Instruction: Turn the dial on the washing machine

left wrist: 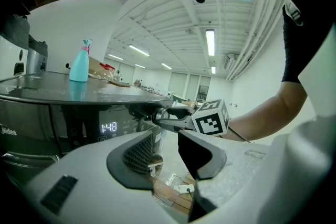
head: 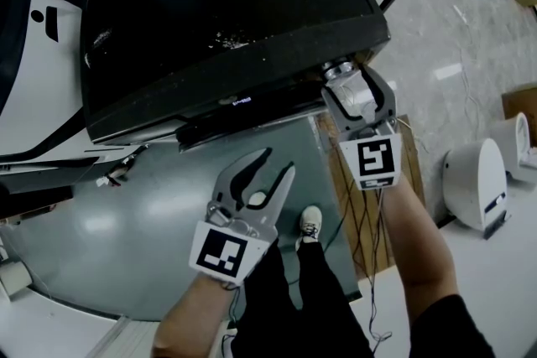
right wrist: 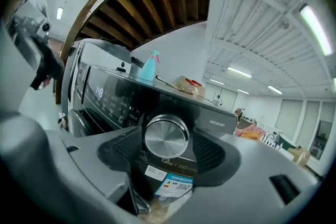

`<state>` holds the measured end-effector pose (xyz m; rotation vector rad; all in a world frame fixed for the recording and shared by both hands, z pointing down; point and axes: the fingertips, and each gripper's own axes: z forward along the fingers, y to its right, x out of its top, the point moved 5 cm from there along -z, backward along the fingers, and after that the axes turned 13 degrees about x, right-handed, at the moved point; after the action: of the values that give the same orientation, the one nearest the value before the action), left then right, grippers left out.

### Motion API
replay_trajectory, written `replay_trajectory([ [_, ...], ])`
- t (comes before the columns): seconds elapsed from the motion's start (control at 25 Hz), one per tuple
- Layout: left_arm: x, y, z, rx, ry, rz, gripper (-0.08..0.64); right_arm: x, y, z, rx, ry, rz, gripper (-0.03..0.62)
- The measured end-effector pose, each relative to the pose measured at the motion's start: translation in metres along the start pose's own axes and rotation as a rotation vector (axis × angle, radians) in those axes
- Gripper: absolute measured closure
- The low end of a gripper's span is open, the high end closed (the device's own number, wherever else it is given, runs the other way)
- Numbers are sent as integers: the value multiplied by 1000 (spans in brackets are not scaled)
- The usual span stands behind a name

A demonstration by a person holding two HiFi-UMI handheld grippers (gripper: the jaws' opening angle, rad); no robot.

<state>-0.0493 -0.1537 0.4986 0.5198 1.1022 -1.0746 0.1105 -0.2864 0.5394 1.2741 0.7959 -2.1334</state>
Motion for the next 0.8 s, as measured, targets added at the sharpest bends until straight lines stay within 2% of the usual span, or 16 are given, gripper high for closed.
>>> replay_trajectory([
  [0.2,-1,1,1,-1,-1,-2,430,3,-7,4,-23,-36,-159,301],
  [0.32,-2,0,1,0,-2,-3,430,2,-7,5,-34,-39,-179,302],
  [0.6,0,-2,2,6,0,-10,430,0,-5,3,-38,-29,-111,324],
  [0.68,-1,-2,2,6,2,-10,430,0,-4,3,-25,-15,-37,324],
  [0.8,-3,-1,2,5,-1,-11,430,-2,3,3,21,52,130,325],
])
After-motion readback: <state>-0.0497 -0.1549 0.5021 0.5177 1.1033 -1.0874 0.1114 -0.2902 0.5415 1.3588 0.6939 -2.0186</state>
